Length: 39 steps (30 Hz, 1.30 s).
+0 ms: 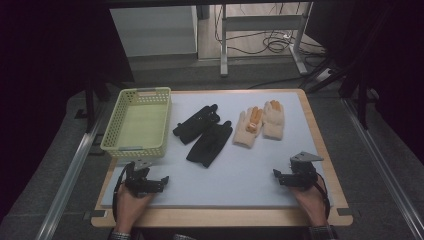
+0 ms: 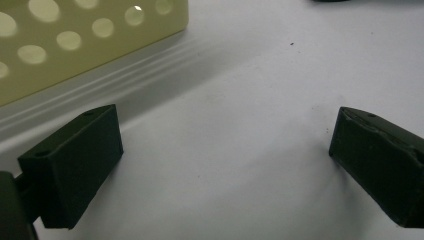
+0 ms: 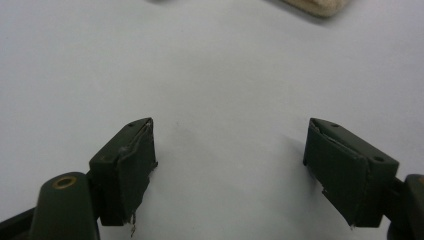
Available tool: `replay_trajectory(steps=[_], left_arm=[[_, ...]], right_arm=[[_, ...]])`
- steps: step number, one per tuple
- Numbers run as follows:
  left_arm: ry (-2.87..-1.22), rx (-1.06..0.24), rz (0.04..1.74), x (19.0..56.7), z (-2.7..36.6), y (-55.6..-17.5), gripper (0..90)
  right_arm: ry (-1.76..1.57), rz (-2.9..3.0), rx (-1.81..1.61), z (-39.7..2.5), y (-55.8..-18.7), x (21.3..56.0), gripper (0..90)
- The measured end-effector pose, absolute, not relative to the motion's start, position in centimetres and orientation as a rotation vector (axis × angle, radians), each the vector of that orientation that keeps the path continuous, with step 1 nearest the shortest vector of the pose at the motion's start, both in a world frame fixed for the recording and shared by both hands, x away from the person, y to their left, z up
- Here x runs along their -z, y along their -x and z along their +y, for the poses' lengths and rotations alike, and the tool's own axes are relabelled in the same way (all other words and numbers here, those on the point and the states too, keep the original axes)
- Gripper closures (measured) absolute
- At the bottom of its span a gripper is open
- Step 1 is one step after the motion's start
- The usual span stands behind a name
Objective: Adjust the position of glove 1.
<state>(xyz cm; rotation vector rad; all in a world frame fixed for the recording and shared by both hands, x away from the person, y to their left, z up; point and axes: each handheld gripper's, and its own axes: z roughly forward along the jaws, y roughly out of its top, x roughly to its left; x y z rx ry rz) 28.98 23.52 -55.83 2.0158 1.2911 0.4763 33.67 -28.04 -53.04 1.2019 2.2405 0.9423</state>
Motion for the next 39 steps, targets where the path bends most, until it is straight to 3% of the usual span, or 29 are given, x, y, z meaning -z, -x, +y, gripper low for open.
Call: replay_trajectory(steps=[27, 39], left_arm=[[-2.009, -0.48, 1.292, 55.9, 23.5, -28.9, 1.6], [-2.008, -0.48, 1.293, 55.9, 23.5, -28.9, 1.6]], right_arm=[[-1.24, 2.238, -0.918, -27.7, -33.8, 52.8, 20.2], [-1.155, 2.299, -0.941, -25.0, -34.7, 52.0, 22.5]])
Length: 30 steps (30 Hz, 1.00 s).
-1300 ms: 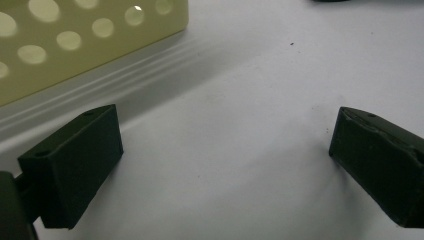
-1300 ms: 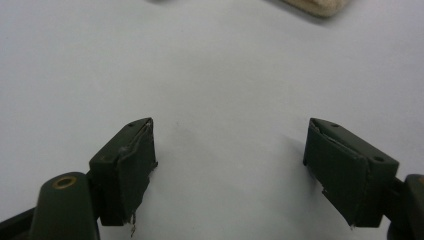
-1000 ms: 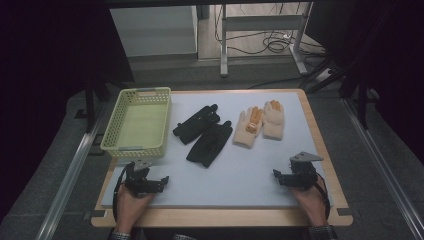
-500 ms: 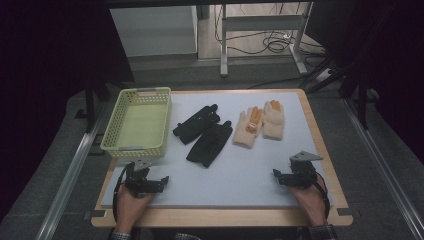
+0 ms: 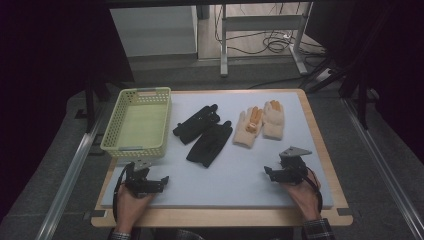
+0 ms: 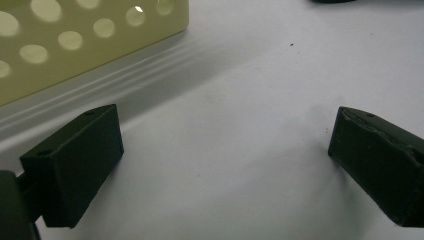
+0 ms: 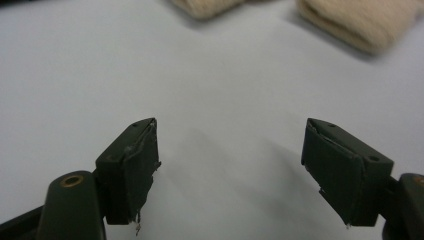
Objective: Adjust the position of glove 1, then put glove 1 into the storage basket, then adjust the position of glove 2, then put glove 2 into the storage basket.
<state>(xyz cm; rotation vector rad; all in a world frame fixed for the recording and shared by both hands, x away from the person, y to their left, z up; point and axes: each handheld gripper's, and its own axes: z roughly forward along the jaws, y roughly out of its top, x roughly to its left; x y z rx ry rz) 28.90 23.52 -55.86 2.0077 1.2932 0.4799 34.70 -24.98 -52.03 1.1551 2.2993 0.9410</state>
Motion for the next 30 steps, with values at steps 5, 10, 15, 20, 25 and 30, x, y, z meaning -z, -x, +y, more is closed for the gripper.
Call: replay_trajectory(steps=[5, 10, 15, 20, 25, 30], left_arm=[[-2.007, -0.48, 1.294, 55.9, 23.5, -28.9, 1.6], [-2.007, -0.48, 1.293, 55.9, 23.5, -28.9, 1.7], [-2.006, -0.482, 1.293, 55.9, 23.5, -28.9, 1.8], [-2.005, -0.482, 1.293, 55.9, 23.5, -28.9, 1.8], [-2.005, -0.483, 1.293, 55.9, 23.5, -28.8, 1.9], [-2.005, -0.483, 1.293, 55.9, 23.5, -28.8, 1.9]], right_arm=[[-1.124, 2.324, -0.958, -23.4, -35.6, 51.6, 22.5], [-1.113, 2.349, -0.987, -22.2, -36.5, 51.4, 22.6], [-1.081, 2.379, -1.013, -20.6, -37.4, 51.2, 23.9], [-1.056, 2.411, -1.015, -18.8, -38.3, 51.2, 24.1], [-1.013, 2.441, -1.012, -16.5, -39.2, 51.2, 24.1], [-1.001, 2.448, -1.012, -15.2, -39.7, 51.3, 24.1]])
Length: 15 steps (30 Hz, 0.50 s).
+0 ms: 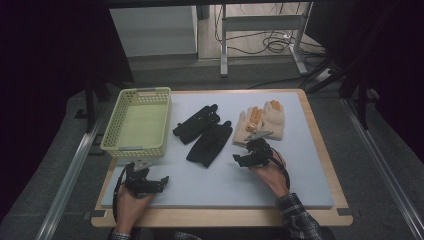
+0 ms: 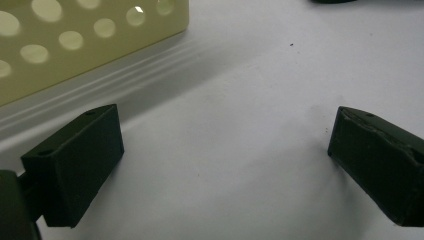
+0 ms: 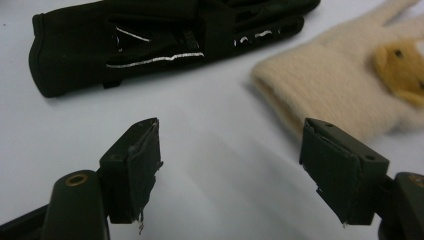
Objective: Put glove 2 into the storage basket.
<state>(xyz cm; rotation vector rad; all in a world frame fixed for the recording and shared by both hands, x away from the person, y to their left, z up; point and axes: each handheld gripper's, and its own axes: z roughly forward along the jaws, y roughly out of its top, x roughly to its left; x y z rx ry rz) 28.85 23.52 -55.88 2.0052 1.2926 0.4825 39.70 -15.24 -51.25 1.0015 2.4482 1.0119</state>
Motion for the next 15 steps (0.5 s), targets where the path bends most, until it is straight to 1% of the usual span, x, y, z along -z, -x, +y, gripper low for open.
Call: replay_trajectory(steps=[3, 9, 10, 11, 12, 15], left_arm=[[-2.005, -0.482, 1.292, 55.9, 23.5, -28.8, 1.9], [-2.005, -0.482, 1.292, 55.9, 23.5, -28.8, 1.9], [-2.004, -0.482, 1.292, 55.9, 23.5, -28.8, 1.9], [-2.004, -0.482, 1.292, 55.9, 23.5, -28.8, 1.9], [-2.004, -0.482, 1.292, 55.9, 23.5, -28.8, 1.9], [-2.006, -0.482, 1.291, 55.9, 23.5, -28.8, 1.9]], right_arm=[[-0.997, 2.449, -1.014, -14.5, -40.2, 51.1, 24.2], [-1.008, 2.458, -1.063, -13.1, -41.4, 50.9, 29.0], [-1.002, 2.472, -1.082, -12.6, -41.8, 50.8, 31.6], [-1.002, 2.472, -1.082, -12.6, -41.8, 50.8, 31.6], [-0.986, 2.475, -1.087, -11.9, -42.1, 50.7, 35.3], [-0.971, 2.481, -1.1, -10.9, -42.5, 50.5, 41.2]])
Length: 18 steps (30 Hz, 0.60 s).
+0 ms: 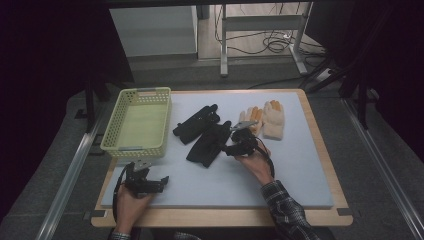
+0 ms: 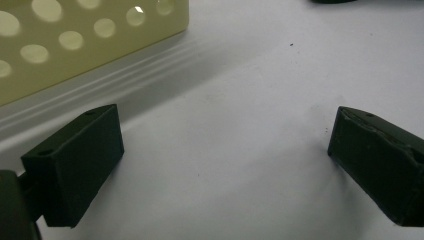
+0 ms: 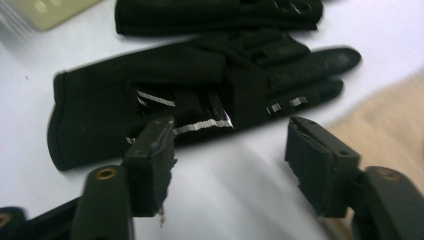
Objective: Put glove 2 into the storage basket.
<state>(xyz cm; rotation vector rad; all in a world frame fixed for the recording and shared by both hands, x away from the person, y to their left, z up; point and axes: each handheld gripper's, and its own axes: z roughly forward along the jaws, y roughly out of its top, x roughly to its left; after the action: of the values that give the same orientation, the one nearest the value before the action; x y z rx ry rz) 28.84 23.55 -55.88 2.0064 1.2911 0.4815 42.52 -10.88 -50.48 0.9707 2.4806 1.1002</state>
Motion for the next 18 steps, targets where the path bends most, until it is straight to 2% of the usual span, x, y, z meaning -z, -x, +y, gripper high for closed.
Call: replay_trajectory(steps=[5, 8, 11, 12, 13, 14, 17, 18], left_arm=[[-2.006, -0.482, 1.291, 55.9, 23.5, -28.8, 1.9], [-2.006, -0.482, 1.29, 55.9, 23.6, -28.8, 1.9], [-2.006, -0.482, 1.29, 55.9, 23.6, -28.8, 1.9], [-2.006, -0.482, 1.29, 55.9, 23.6, -28.8, 1.9], [-2.006, -0.482, 1.29, 55.9, 23.6, -28.8, 2.0], [-2.006, -0.482, 1.29, 55.9, 23.6, -28.8, 2.0], [-2.006, -0.482, 1.29, 55.9, 23.6, -28.8, 1.9], [-2.006, -0.482, 1.29, 55.9, 23.6, -28.8, 2.0]], right_arm=[[-0.954, 2.502, -1.08, -9.0, -43.4, 50.7, 45.9], [-0.936, 2.519, -1.058, -8.0, -43.8, 51.1, 44.9], [-0.947, 2.523, -1.05, -6.9, -43.9, 51.7, 32.8], [-0.947, 2.523, -1.05, -6.9, -43.9, 51.7, 32.8], [-0.943, 2.508, -1.05, -6.5, -44.1, 52.0, 26.5], [-0.943, 2.508, -1.05, -6.5, -44.1, 52.0, 26.5], [-0.93, 2.513, -1.007, -5.6, -44.6, 52.7, 16.9], [-0.93, 2.513, -1.007, -5.6, -44.6, 52.7, 16.9]])
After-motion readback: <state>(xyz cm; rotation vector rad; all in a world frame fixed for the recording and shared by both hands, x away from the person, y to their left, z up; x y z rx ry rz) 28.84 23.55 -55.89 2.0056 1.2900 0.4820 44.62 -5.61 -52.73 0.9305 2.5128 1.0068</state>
